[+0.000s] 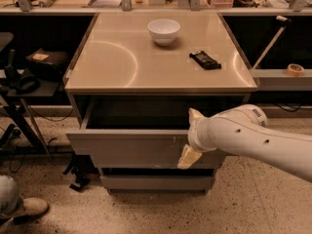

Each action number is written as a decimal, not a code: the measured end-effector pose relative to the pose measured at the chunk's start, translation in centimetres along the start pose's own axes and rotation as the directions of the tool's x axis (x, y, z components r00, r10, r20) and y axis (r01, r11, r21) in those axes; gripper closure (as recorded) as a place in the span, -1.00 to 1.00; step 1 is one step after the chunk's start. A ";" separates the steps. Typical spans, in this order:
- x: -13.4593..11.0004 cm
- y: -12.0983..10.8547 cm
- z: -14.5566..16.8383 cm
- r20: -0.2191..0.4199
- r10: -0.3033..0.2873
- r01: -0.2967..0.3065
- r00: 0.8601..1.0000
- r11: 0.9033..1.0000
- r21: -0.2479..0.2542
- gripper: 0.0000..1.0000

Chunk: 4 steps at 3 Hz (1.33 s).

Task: Open top drawer

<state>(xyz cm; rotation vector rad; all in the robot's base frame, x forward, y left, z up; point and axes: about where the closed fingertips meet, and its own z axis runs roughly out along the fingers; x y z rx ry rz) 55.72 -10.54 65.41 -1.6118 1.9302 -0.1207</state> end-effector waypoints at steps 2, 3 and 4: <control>0.0 0.0 0.0 0.000 0.000 0.000 1.000 1.000 0.000 -0.18; 0.0 0.0 0.0 0.000 0.000 0.000 1.000 1.000 0.000 0.29; 0.0 0.0 0.0 0.000 0.000 0.000 1.000 1.000 0.000 0.76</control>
Offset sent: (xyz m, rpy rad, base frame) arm 0.0000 0.0000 0.0000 0.0000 0.0000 0.0000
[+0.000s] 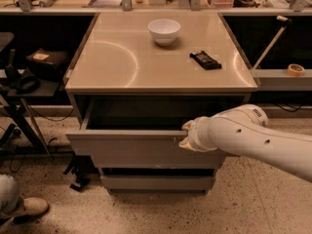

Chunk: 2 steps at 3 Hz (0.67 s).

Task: Open top drawer

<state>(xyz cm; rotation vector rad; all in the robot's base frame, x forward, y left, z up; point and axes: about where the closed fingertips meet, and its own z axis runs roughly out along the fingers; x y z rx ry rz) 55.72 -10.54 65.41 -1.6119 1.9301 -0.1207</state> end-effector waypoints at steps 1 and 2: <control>0.0 1.9 -1.1 0.047 0.022 -0.024 0.999 0.999 0.036 1.00; -0.2 5.4 -5.1 0.091 0.027 -0.039 0.996 0.990 0.136 1.00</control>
Offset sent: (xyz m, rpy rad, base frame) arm -0.2188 0.0218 -0.0106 0.1403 -0.2842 -0.1552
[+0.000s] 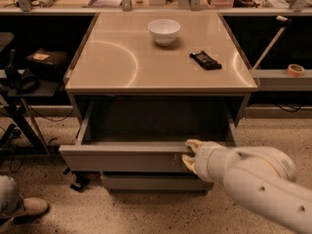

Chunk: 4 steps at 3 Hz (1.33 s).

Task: Open top drawer

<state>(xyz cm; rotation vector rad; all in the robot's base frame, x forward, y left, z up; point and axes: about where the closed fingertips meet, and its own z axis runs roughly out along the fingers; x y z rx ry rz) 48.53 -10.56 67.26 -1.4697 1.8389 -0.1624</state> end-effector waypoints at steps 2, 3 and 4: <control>0.7 8.2 -9.9 -0.024 0.061 -0.056 0.998 0.982 0.181 1.00; 1.5 10.8 -10.0 -0.044 0.060 -0.053 0.997 0.986 0.160 0.63; 1.5 10.7 -10.0 -0.043 0.060 -0.053 0.997 0.986 0.161 0.18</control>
Offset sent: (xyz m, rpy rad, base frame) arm -0.2130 0.0190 -0.0437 -0.0407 -0.1423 -0.2221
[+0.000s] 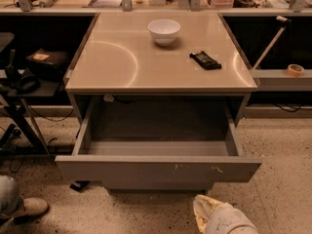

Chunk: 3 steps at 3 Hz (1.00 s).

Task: Open top drawer

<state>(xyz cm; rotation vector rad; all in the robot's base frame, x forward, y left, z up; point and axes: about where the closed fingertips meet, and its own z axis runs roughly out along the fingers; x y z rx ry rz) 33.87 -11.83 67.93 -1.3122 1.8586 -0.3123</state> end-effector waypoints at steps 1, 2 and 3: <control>0.0 0.0 0.0 0.000 0.000 0.000 1.000 1.000 0.000 -0.30; 0.0 0.0 0.0 0.000 0.000 0.000 1.000 1.000 0.000 -0.77; 0.0 0.0 0.0 0.000 0.000 0.000 1.000 1.000 0.000 -1.00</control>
Offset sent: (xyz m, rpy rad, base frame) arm 0.0000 0.0000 0.0000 0.0000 0.0000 0.0000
